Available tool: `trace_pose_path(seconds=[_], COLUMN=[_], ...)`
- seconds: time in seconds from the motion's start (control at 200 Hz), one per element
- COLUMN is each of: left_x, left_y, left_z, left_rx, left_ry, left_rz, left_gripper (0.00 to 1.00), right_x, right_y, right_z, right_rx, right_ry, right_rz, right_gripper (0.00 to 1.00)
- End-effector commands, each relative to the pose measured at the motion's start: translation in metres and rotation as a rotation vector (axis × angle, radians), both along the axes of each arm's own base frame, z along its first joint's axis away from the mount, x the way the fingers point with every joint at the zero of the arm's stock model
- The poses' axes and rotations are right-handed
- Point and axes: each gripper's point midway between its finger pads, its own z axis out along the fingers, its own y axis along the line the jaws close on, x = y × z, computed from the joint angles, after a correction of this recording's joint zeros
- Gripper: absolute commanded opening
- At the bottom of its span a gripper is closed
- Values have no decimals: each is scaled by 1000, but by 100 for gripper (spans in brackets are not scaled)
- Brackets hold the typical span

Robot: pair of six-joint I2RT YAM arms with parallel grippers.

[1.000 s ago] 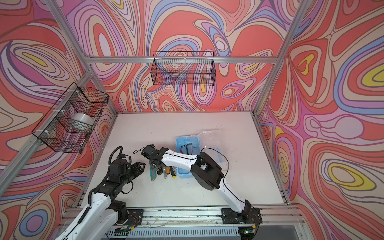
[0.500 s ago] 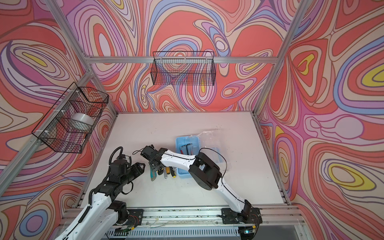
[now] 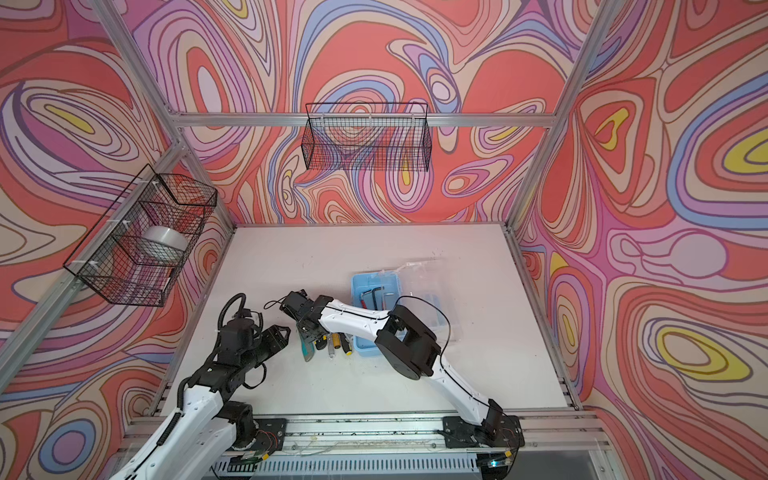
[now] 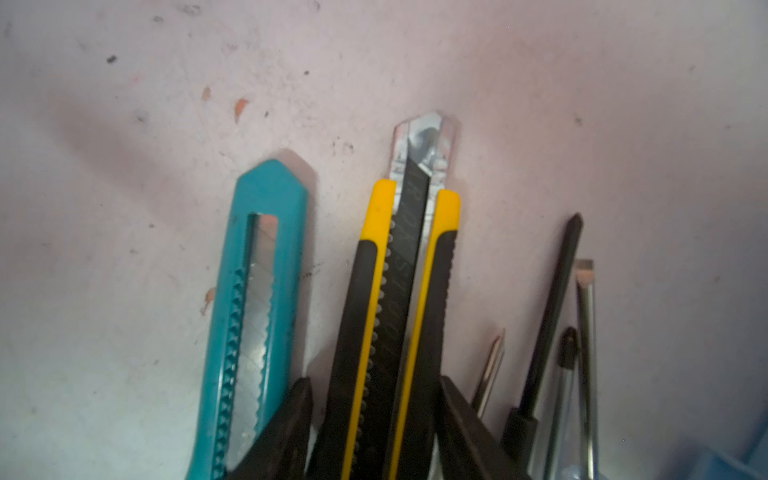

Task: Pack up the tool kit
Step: 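Lift the yellow-black utility knife with the right gripper, then carry the yellow-black utility knife over the blue box with the right gripper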

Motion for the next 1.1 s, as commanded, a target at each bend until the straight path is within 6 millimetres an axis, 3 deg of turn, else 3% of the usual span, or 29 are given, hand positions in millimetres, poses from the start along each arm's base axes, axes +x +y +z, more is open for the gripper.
trace_pose_path(seconds=[0.0, 0.16, 0.396, 0.616, 0.741, 0.906, 1.097], left_x=[-3, -2, 0, 0, 1, 4, 4], left_y=[4, 4, 4, 5, 4, 3, 5], left_z=[-7, -6, -4, -3, -2, 0, -3], left_rx=[15, 16, 19, 22, 19, 22, 38], left_ry=[21, 20, 20, 20, 19, 19, 27], left_rz=[7, 7, 8, 6, 5, 0, 0], left_gripper=[59, 59, 59, 59, 59, 59, 59], right_x=[-4, -3, 1, 6, 10, 16, 25], right_y=[-3, -2, 1, 1, -9, -47, -133], right_z=[-12, -4, 19, 59, 86, 130, 169], right_rx=[-38, -21, 26, 111, 142, 170, 165], right_ry=[17, 6, -32, -87, -123, -182, -231], right_rz=[6, 0, -16, -32, -55, -121, -258], right_gripper=[46, 39, 36, 36, 35, 35, 35])
